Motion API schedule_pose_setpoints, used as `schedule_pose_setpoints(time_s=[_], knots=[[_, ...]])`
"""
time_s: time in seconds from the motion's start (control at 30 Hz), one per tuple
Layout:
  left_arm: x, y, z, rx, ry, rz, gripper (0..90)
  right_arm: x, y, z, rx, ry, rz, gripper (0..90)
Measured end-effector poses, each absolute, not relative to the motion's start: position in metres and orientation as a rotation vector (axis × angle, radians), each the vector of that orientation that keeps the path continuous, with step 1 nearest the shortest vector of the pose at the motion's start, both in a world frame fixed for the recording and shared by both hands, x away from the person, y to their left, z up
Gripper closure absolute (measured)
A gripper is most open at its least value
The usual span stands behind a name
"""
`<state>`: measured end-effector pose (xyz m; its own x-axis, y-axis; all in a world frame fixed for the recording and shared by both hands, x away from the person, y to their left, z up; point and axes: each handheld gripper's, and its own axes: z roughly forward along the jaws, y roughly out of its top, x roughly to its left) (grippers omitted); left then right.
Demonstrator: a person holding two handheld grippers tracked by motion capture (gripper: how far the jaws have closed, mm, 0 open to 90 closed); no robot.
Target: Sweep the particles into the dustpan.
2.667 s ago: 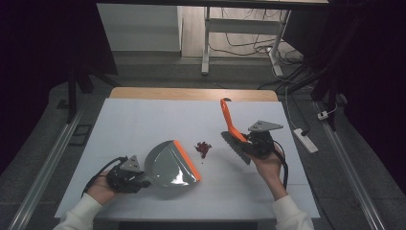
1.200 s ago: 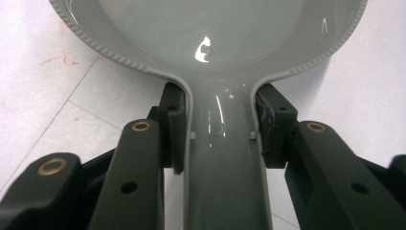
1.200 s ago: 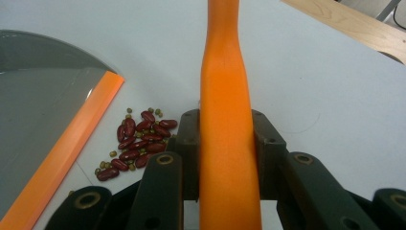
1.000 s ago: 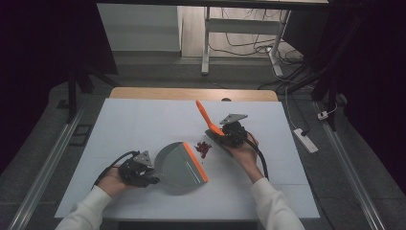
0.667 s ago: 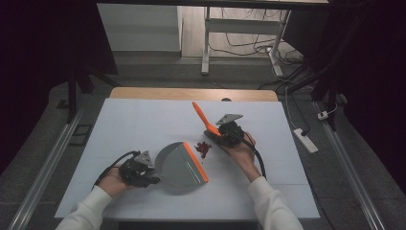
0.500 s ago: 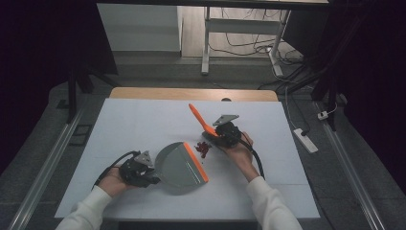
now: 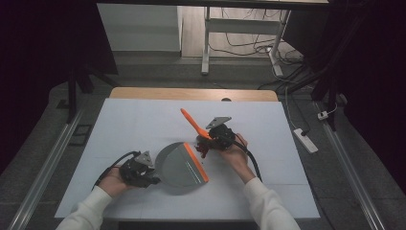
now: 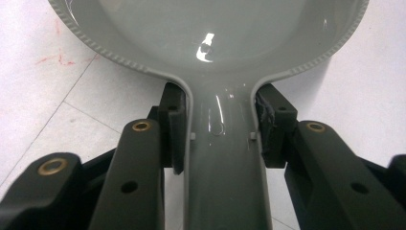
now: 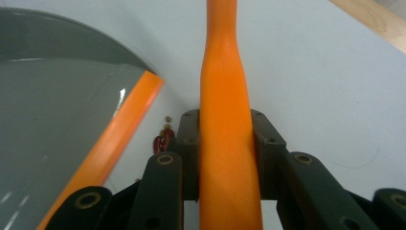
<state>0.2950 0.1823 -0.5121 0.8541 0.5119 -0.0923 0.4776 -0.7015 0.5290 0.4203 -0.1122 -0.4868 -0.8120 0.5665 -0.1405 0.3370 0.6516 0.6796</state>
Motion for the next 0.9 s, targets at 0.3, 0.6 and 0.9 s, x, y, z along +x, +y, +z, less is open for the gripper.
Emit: schedule_pose_setpoints(time_s=[0.3, 0.6, 0.9], knots=[[0.295, 0.182, -0.512, 2.475, 0.718, 0.088, 62.1, 0.409, -0.1, -0.487, 0.689, 2.582, 0.996, 70.0], [0.294, 0.18, -0.513, 2.465, 0.728, 0.086, 62.1, 0.4, -0.091, -0.488, 0.674, 2.595, 1.012, 70.0], [0.294, 0.181, -0.513, 2.479, 0.719, 0.085, 62.1, 0.39, -0.081, -0.485, 0.657, 2.628, 1.078, 70.0]])
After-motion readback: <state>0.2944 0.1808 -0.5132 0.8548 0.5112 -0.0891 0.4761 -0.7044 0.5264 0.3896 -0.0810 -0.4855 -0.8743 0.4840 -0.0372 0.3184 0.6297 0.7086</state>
